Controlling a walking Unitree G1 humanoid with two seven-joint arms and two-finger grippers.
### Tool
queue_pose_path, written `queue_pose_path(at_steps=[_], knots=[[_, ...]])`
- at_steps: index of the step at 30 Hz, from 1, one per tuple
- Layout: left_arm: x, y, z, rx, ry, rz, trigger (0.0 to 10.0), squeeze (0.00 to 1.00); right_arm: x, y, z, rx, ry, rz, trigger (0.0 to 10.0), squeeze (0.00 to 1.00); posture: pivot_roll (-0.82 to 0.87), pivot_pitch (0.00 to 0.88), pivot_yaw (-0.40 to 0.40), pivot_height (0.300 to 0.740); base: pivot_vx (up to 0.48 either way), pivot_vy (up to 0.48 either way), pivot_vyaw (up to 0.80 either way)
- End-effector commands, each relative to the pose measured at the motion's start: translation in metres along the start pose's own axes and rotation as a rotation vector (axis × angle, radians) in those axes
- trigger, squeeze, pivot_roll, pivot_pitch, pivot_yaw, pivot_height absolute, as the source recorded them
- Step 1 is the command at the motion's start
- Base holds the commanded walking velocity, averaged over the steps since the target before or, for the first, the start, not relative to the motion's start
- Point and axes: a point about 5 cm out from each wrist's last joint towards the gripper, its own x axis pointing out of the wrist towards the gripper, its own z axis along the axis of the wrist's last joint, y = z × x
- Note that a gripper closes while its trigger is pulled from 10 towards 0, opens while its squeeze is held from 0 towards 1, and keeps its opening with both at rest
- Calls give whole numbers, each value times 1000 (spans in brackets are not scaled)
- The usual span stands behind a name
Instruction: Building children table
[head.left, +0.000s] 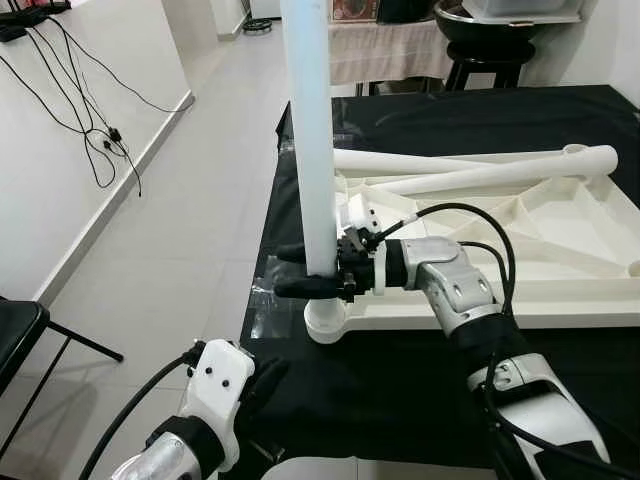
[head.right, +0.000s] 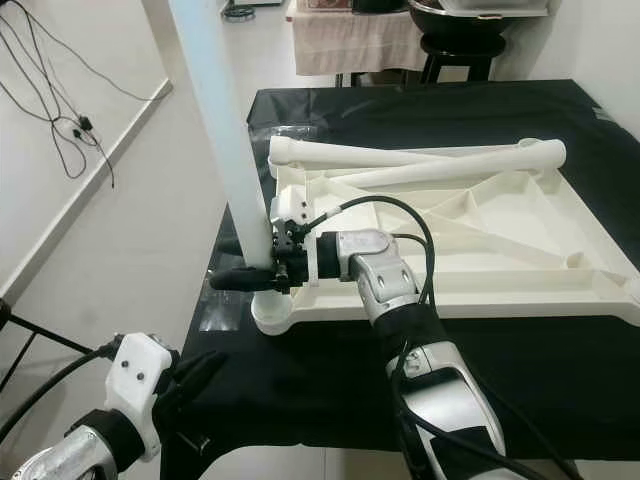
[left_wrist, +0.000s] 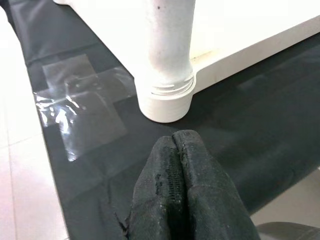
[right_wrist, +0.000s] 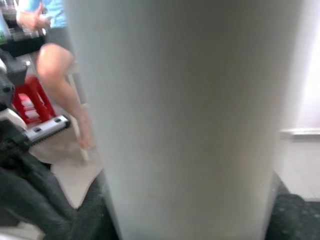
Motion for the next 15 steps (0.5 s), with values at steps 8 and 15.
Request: queue_pose_path(at_steps=[8, 15], knots=[[-1, 4, 2, 1, -6, 27, 10000, 0, 22, -16, -12, -4, 93, -380, 0, 0, 89, 108, 37, 740, 0, 0, 0], [-2, 10, 12, -64, -59, 40, 10000, 0, 39, 6, -19, 23, 44, -806, 0, 0, 96, 95, 37, 740, 0, 0, 0]])
